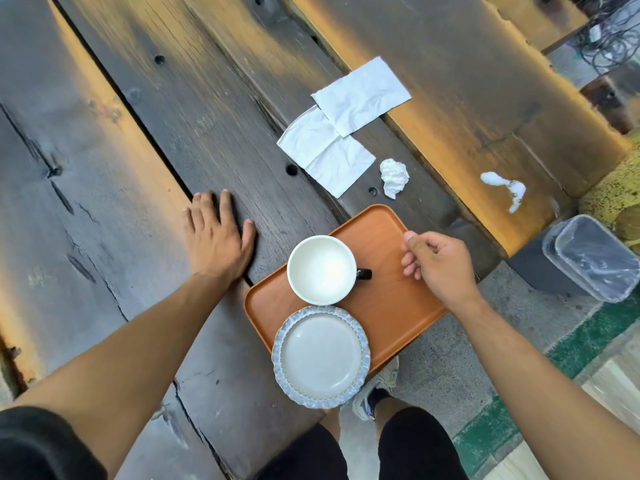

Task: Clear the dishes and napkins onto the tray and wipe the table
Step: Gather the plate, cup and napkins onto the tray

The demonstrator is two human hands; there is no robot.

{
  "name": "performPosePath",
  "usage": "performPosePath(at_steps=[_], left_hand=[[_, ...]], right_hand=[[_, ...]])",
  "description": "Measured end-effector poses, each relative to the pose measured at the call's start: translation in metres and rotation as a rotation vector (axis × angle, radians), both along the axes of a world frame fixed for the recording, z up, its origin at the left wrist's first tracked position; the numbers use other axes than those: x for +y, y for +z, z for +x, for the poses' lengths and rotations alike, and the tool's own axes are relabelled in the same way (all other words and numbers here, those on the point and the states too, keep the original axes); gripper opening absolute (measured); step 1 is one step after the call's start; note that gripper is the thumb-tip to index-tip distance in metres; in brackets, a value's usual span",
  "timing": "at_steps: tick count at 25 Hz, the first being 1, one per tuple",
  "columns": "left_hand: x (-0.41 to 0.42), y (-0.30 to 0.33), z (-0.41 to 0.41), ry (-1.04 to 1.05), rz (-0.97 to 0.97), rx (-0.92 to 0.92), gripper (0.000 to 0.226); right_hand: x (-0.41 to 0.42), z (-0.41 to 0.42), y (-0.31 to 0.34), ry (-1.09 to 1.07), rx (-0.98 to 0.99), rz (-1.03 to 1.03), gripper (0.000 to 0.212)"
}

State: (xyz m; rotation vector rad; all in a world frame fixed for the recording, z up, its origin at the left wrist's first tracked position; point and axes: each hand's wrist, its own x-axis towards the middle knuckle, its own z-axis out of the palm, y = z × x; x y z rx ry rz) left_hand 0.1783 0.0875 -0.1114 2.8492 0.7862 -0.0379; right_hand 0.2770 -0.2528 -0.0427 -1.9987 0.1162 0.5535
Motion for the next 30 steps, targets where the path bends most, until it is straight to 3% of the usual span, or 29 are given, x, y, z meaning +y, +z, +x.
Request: performPosePath(at_steps=[5,13,24,30], left_hand=[[-0.006,-0.007,0.06,-0.11,-0.036,0.041,0.079],[-0.016,-0.011,0.076,-0.047,-0.064,-0.021,0.077],[-0.012,-0.013,0.078,-0.06,-0.015,-0.041,0.077],[-0.013,-0.013,0.077,-0.064,-0.002,-0.041,0.076]], right_hand=[[0.001,0.028,-0.007,0.001,-0.011,-0.026,0.044],[0.044,0.108,-0.011,0.203,-0.194,-0.066,0.013],[0.099,0.222,-0.015,0.408,-0.477,-0.178,0.018],[0.113,0.235,-0.02,0.478,-0.397,-0.228,0.017]])
